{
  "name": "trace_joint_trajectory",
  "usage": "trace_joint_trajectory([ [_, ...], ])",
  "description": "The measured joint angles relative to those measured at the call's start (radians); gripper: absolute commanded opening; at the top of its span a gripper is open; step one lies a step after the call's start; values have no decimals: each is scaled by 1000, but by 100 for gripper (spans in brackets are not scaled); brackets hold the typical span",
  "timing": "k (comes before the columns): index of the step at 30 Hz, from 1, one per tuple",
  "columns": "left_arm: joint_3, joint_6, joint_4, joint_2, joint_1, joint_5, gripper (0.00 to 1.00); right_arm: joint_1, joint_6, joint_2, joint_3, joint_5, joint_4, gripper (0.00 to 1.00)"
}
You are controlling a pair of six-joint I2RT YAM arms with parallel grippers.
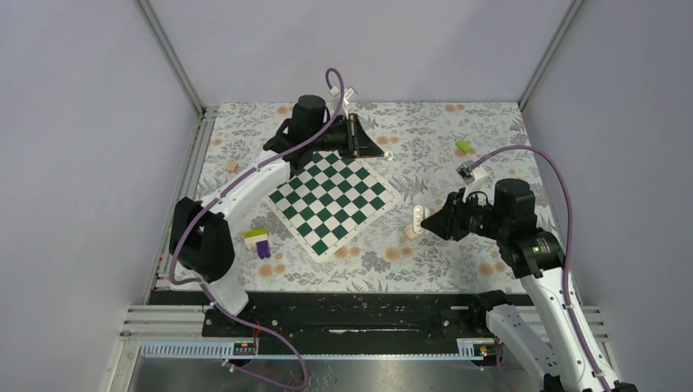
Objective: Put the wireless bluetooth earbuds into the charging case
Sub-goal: Place the earbud in the charging case.
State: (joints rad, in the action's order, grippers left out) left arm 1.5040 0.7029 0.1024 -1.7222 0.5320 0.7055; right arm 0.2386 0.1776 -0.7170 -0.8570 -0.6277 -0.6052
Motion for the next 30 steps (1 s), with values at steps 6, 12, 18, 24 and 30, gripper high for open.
trace_joint_trajectory([
  [6,-129,-66,-8,149,1,26,0,11,-58,39,0,6,19,0],
  [12,-235,-178,-122,348,1,24,0,16,-90,22,0,2,19,0],
  [18,-289,-240,-260,416,2,30,0,18,-116,10,-5,-76,16,0],
  [24,-316,-238,-295,402,2,44,0,61,-188,1,-23,-107,-17,0],
  [30,-322,-210,-334,389,6,50,0,129,-217,5,-23,-31,-24,0],
])
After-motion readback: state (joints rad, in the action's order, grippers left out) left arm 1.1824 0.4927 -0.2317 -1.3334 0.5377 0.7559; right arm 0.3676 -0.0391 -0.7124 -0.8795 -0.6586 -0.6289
